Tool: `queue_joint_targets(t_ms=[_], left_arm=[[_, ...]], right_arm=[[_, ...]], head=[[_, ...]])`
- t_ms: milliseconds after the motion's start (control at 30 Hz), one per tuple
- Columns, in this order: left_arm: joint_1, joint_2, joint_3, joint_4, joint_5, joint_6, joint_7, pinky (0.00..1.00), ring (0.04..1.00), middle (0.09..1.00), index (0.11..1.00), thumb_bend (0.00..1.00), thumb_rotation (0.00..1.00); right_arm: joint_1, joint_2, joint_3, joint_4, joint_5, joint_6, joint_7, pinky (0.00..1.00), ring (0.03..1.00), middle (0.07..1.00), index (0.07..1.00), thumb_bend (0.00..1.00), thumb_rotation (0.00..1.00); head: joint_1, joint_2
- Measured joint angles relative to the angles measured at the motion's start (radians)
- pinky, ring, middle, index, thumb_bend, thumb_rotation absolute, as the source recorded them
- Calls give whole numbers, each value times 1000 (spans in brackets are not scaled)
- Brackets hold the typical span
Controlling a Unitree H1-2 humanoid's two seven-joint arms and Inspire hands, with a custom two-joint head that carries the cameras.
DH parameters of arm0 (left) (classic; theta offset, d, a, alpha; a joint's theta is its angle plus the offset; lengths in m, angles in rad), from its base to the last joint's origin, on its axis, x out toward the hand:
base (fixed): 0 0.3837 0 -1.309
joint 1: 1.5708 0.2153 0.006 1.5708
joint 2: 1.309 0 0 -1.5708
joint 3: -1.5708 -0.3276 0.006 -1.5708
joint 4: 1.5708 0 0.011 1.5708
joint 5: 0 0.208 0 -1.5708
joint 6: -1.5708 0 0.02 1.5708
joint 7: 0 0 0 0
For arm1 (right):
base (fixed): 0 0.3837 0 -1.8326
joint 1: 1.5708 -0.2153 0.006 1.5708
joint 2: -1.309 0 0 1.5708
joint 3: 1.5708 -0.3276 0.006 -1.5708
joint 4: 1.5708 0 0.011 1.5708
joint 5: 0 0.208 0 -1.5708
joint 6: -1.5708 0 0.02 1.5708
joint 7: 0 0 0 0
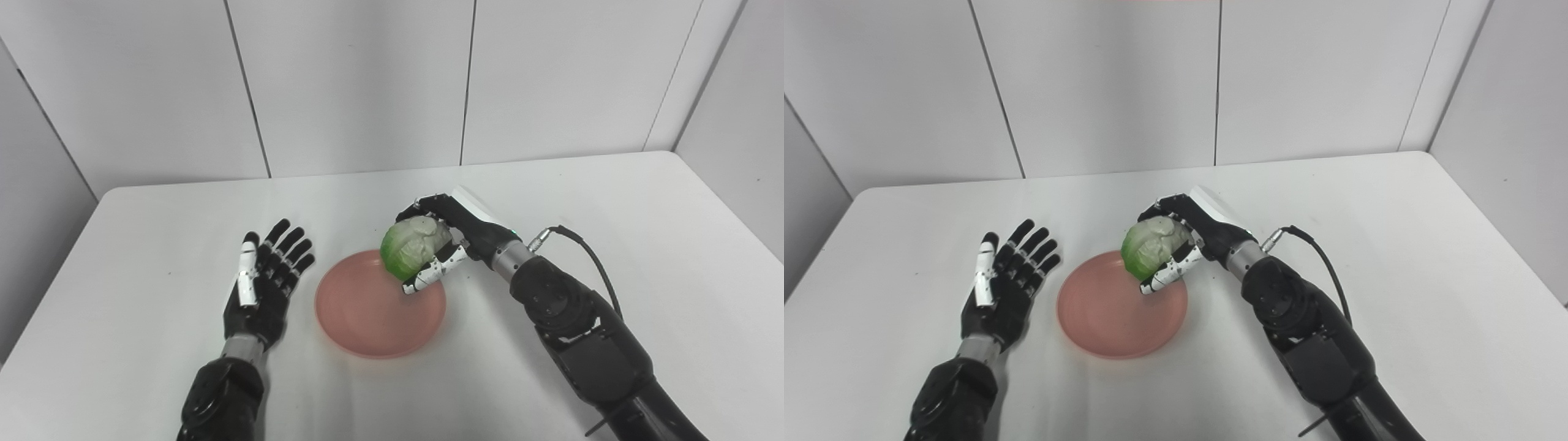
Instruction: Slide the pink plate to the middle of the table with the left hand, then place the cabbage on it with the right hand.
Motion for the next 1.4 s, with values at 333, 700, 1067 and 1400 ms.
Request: queue_joint_targets(t_ms=[333, 700, 1067, 1400], left_arm=[[0, -8, -20, -2, 3, 0, 10, 853, 837, 836, 829, 430, 1000], [-2, -29, -36, -4, 39, 0, 23, 843, 836, 840, 836, 419, 1000], [-3, -38, -48, -5, 44, 1, 30, 850, 855, 851, 840, 421, 1000], [-4, -43, -58, -3, 44, 1, 31, 843, 851, 849, 841, 424, 1000]], right_arm=[[2, 34, 41, 49, -27, -42, 2, 423, 447, 451, 511, 528, 0], [4, 55, 57, 70, -34, -65, 4, 408, 437, 445, 517, 527, 0], [2, 65, 99, 108, -107, -99, 2, 398, 437, 451, 517, 526, 0], [2, 63, 112, 118, -134, -158, -2, 466, 499, 465, 525, 524, 0]], head=[[22, 17], [52, 40], [63, 51], [68, 51]])
